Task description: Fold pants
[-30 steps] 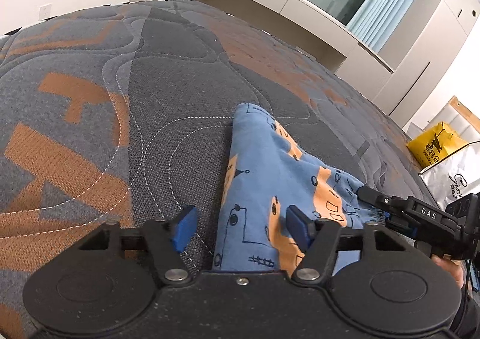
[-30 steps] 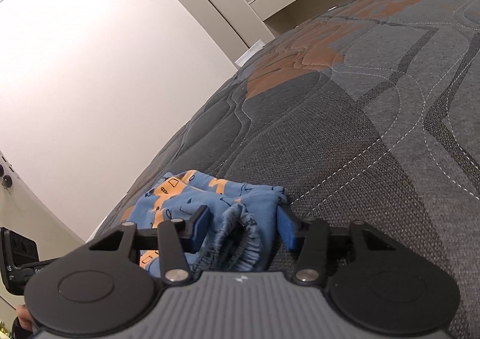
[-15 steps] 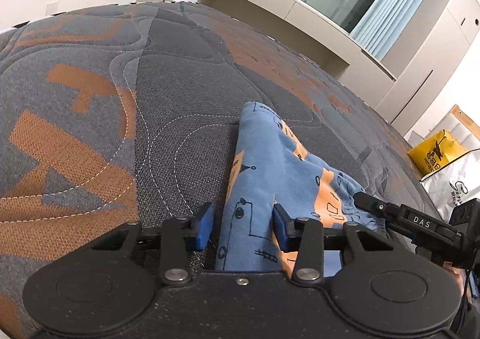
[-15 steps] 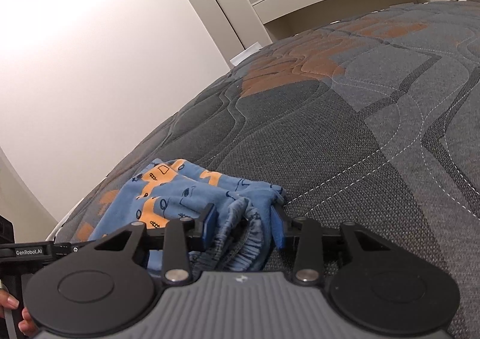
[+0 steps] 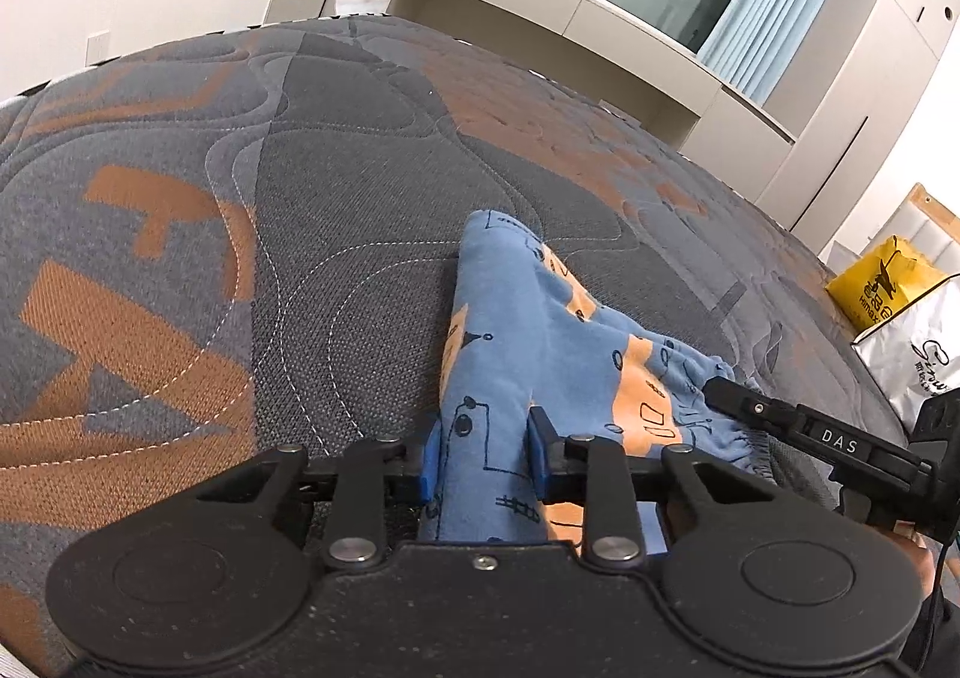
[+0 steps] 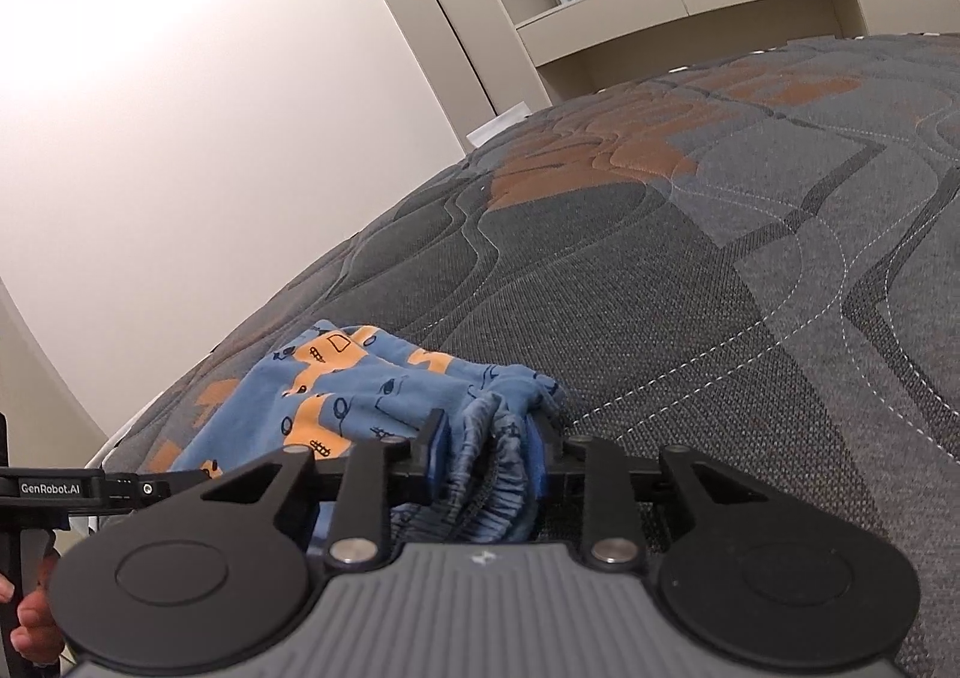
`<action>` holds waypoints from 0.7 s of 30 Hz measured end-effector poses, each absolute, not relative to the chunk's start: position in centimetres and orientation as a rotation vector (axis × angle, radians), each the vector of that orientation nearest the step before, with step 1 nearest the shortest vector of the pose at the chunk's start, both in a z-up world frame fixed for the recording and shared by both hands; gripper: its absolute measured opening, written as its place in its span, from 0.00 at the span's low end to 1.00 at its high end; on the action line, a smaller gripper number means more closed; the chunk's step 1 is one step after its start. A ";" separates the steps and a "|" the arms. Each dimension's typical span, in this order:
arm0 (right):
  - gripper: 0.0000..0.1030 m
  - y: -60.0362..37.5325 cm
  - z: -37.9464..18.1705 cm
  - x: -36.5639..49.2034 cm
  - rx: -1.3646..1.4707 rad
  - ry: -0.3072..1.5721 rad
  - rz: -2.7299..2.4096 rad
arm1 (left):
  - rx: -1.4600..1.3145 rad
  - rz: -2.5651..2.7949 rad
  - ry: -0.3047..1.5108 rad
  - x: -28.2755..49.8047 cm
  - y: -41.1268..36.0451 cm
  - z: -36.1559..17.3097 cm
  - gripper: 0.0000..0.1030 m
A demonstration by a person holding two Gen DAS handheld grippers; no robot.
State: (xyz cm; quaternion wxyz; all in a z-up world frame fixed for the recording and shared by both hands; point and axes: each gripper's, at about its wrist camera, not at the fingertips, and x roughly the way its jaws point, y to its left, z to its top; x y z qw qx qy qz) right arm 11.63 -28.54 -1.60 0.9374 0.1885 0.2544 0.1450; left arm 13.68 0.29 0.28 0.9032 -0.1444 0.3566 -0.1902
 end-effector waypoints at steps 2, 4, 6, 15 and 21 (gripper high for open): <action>0.28 -28.5 -1.5 11.5 0.380 0.512 0.293 | -0.300 -0.392 0.738 13.7 0.2 0.3 0.29; 0.28 -28.3 -1.4 11.2 0.367 0.503 0.286 | -0.303 -0.389 0.737 13.6 0.2 0.4 0.29; 0.27 -28.1 -1.2 10.9 0.350 0.491 0.274 | -0.297 -0.390 0.732 13.6 0.1 0.6 0.28; 0.20 -27.3 -0.6 9.3 0.292 0.436 0.232 | -0.245 -0.420 0.686 13.6 -0.7 2.0 0.26; 0.19 -27.5 -0.6 9.0 0.317 0.438 0.228 | -0.225 -0.439 0.670 13.7 -0.9 2.5 0.25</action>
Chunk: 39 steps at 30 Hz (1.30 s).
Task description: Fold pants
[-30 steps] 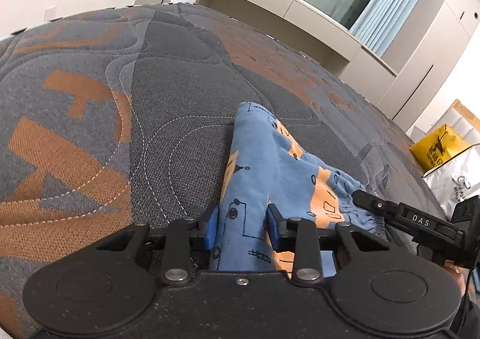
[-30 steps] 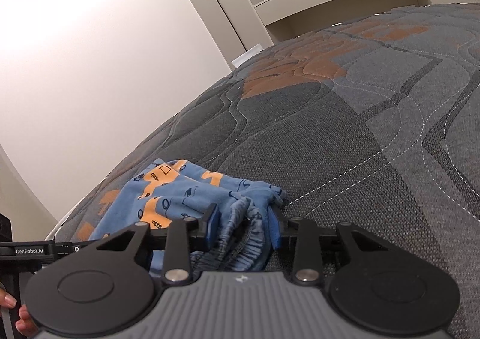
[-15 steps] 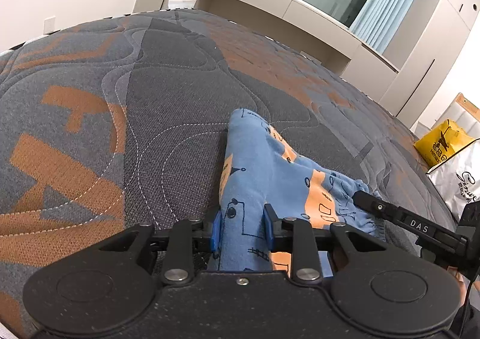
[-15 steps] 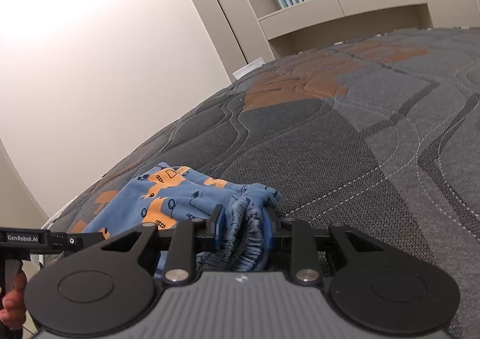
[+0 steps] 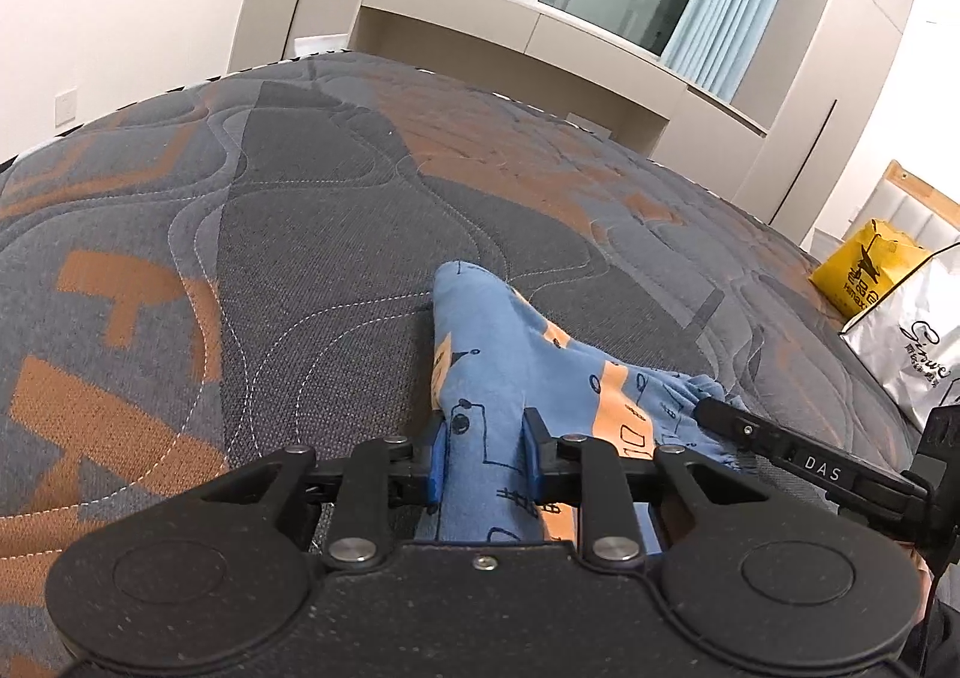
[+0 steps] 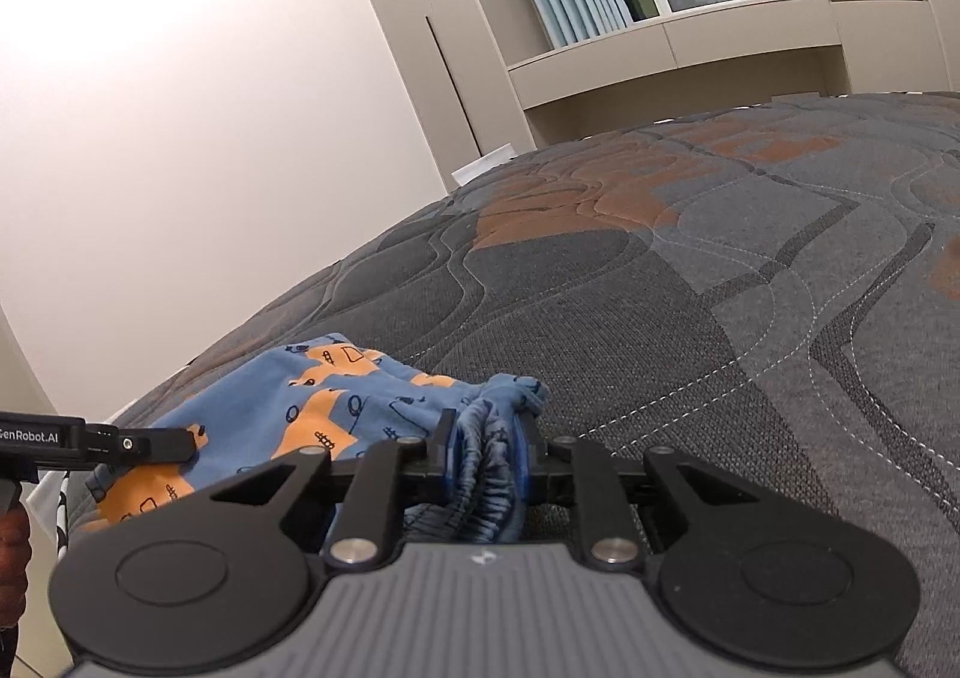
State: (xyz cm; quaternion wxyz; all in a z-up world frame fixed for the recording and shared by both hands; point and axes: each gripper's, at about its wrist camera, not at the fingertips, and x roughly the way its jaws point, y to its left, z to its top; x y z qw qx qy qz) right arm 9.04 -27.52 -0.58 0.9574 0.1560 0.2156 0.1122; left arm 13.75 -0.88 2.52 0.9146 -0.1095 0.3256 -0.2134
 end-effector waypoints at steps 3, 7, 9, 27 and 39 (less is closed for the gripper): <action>0.19 -27.2 -0.4 8.7 0.301 0.432 0.218 | -0.237 -0.438 0.677 13.7 -0.6 2.2 0.25; 0.20 -27.5 -0.5 9.1 0.320 0.453 0.224 | -0.266 -0.437 0.701 14.1 0.0 1.3 0.25; 0.25 -27.9 -0.7 9.5 0.351 0.471 0.232 | -0.274 -0.436 0.708 14.1 0.1 0.9 0.25; 0.18 -27.8 -0.4 9.1 0.382 0.448 0.213 | -0.269 -0.463 0.686 14.2 0.2 1.5 0.25; 0.17 -27.4 0.2 9.3 0.401 0.425 0.203 | -0.261 -0.469 0.679 14.3 0.3 1.8 0.24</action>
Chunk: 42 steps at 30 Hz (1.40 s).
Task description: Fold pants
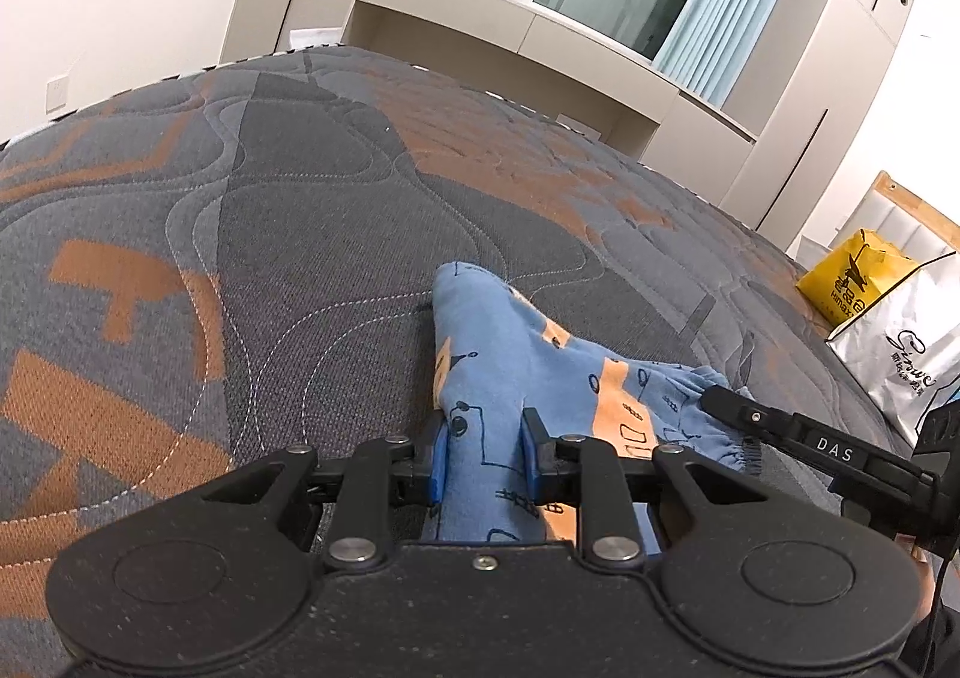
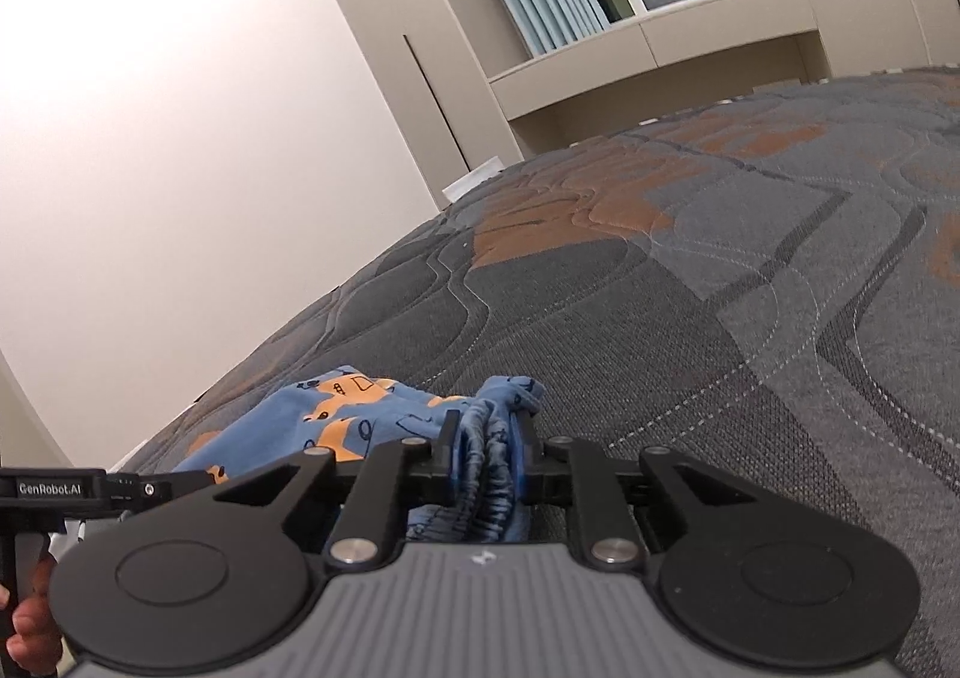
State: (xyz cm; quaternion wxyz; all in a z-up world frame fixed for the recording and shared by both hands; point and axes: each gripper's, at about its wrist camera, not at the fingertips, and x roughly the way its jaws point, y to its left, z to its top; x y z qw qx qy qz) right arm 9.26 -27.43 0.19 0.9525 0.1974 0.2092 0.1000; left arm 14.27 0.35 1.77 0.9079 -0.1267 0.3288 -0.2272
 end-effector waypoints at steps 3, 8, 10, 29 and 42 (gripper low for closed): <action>0.26 -27.6 -0.1 9.5 0.411 0.463 0.198 | -0.267 -0.466 0.688 14.4 0.4 1.6 0.25; 0.70 -28.3 -0.5 9.5 0.419 0.509 0.184 | -0.267 -0.465 0.697 14.6 0.4 1.3 0.25; 0.69 -28.6 -0.8 9.8 0.441 0.528 0.195 | -0.267 -0.464 0.698 14.7 0.3 1.2 0.25; 0.21 -26.6 2.2 10.7 0.380 0.427 0.226 | -0.191 -0.482 0.602 15.9 -0.5 4.7 0.24; 0.21 -25.7 8.0 22.8 0.266 0.355 0.237 | -0.260 -0.383 0.543 26.1 -0.9 6.5 0.24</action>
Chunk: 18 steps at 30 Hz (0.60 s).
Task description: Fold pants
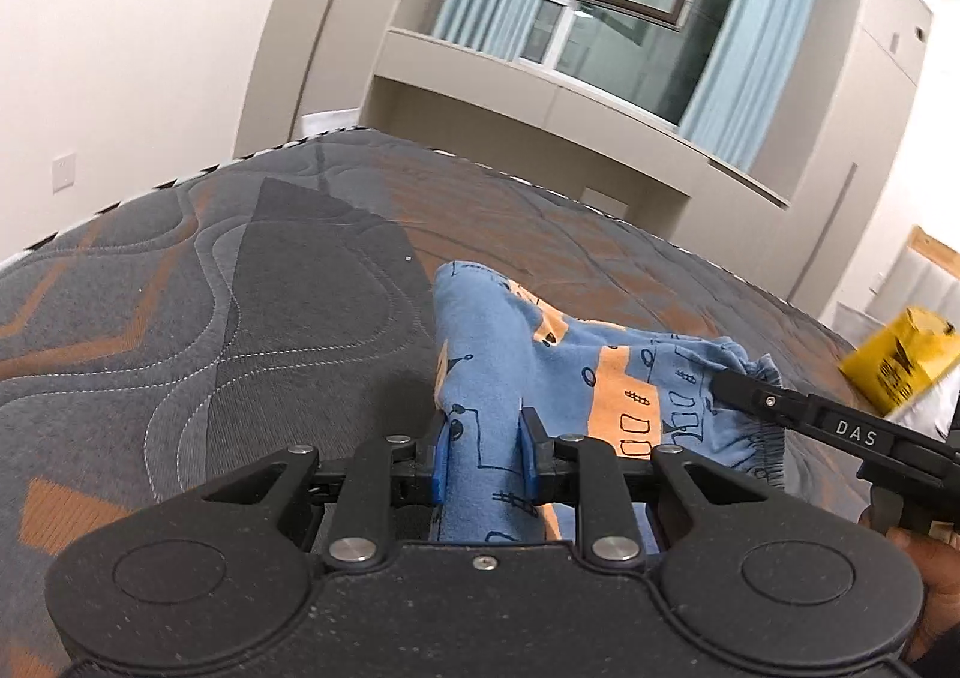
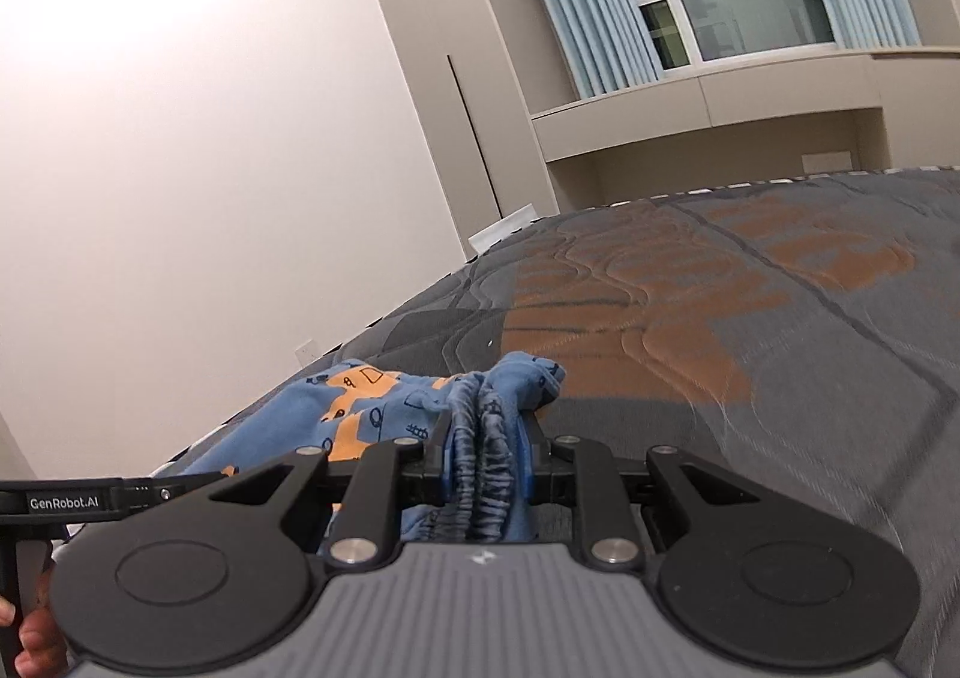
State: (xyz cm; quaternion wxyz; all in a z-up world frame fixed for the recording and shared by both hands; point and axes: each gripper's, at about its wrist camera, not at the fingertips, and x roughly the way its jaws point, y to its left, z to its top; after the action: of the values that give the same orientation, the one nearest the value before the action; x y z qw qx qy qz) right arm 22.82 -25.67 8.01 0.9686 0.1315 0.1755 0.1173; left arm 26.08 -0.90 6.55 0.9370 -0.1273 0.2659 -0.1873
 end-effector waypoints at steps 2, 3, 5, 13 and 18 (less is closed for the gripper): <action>0.21 -25.4 7.9 24.3 0.264 0.358 0.241 | -0.278 -0.369 0.553 27.4 -0.8 6.0 0.24; 0.21 -25.2 7.8 25.1 0.264 0.362 0.243 | -0.285 -0.362 0.558 28.0 -0.7 5.7 0.24; 0.21 -25.1 7.2 26.4 0.274 0.372 0.245 | -0.297 -0.349 0.572 29.1 -0.3 4.9 0.24; 0.22 -24.9 2.5 29.3 0.297 0.476 0.227 | -0.312 -0.325 0.678 31.4 0.4 0.8 0.24; 0.29 -25.4 1.5 29.4 0.315 0.489 0.216 | -0.293 -0.330 0.675 31.4 0.2 0.8 0.26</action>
State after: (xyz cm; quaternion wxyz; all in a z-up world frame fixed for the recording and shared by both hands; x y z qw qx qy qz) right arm 29.36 -25.40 1.53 0.9523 0.1547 0.2407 0.1064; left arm 31.43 0.23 0.80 0.9198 -0.1427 0.3285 -0.1604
